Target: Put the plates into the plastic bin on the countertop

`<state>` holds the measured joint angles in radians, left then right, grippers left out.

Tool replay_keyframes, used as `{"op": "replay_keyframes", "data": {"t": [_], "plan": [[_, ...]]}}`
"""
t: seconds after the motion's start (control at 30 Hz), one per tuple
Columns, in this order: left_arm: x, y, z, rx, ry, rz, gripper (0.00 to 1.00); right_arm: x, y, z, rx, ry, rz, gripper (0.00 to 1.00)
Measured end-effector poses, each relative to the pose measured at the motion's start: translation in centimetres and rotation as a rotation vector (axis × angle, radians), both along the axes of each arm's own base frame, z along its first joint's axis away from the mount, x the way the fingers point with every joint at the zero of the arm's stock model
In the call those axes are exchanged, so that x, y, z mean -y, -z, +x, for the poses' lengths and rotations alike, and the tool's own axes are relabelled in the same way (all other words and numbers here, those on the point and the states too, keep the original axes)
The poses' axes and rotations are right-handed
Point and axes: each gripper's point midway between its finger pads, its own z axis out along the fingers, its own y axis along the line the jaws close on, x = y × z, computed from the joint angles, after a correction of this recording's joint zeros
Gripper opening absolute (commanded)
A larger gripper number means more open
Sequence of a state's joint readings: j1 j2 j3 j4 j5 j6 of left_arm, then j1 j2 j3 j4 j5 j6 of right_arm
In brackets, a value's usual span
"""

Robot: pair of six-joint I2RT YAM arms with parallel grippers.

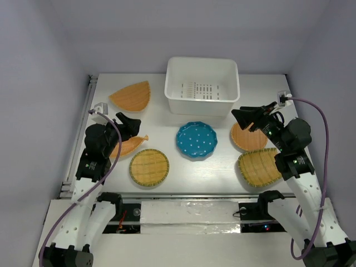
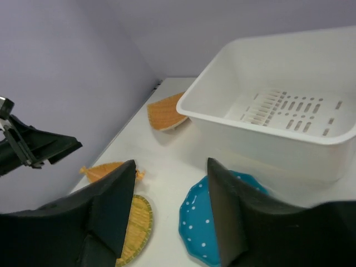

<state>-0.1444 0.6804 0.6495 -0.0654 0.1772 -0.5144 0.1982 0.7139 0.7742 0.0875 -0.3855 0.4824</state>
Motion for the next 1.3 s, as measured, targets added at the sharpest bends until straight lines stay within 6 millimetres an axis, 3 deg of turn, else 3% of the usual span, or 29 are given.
{"op": "replay_keyframes", "data": {"t": [0.03, 0.13, 0.17, 0.23, 0.27, 0.47, 0.53, 0.57, 0.67, 0.77, 0.9, 1.0, 1.07, 1.17, 1.3], "plan": [[0.0, -0.1, 0.0, 0.002, -0.005, -0.005, 0.63, 0.0, 0.1, 0.0, 0.0, 0.0, -0.003, 0.34], [-0.1, -0.8, 0.0, 0.022, -0.021, -0.032, 0.41, 0.0, 0.2, 0.0, -0.002, 0.0, -0.004, 0.02], [-0.1, -1.3, 0.0, 0.035, -0.025, -0.045, 0.25, 0.0, 0.2, 0.0, -0.003, 0.0, -0.005, 0.0], [-0.2, -2.2, -0.1, 0.068, -0.033, -0.071, 0.05, 0.0, 0.2, 0.0, -0.003, 0.0, -0.005, 0.0], [-0.2, -2.6, -0.1, 0.08, -0.037, -0.081, 0.0, 0.0, 0.2, 0.0, -0.003, 0.0, -0.006, 0.0], [-0.9, -3.0, 0.9, 0.086, -0.104, -0.119, 0.0, -0.2, 0.2, -0.2, 0.0, -0.012, -0.008, 0.0], [-1.4, -2.3, 1.7, 0.059, -0.146, -0.134, 0.17, -0.3, 0.2, -0.2, -0.001, -0.013, -0.008, 0.0], [-1.6, -1.9, 2.1, 0.043, -0.172, -0.143, 0.35, -0.3, 0.2, -0.2, -0.001, -0.013, -0.008, 0.0], [-2.8, -0.1, 3.8, -0.019, -0.269, -0.182, 0.63, -0.3, 0.3, -0.1, -0.002, -0.013, -0.009, 0.0], [-4.2, 2.7, 5.5, -0.107, -0.379, -0.22, 0.7, -0.2, 0.3, -0.1, -0.004, -0.013, -0.01, 0.0], [-5.5, 6.6, 7.4, -0.216, -0.49, -0.264, 0.72, -0.2, 0.2, -0.4, 0.001, -0.012, -0.011, 0.0], [-5.5, 9.4, 8.7, -0.292, -0.531, -0.279, 0.74, -0.1, -0.1, -0.7, 0.013, -0.012, -0.01, 0.08], [-5.4, 10.9, 9.8, -0.342, -0.546, -0.283, 0.74, -0.1, -0.2, -0.7, 0.017, -0.012, -0.009, 0.22], [-5.0, 12.0, 12.0, -0.383, -0.554, -0.29, 0.74, -0.1, -0.2, -0.8, 0.018, -0.012, -0.011, 0.39], [-4.6, 12.4, 15.0, -0.398, -0.553, -0.309, 0.74, -0.1, -0.2, -0.8, 0.021, -0.015, -0.016, 0.42]]}}
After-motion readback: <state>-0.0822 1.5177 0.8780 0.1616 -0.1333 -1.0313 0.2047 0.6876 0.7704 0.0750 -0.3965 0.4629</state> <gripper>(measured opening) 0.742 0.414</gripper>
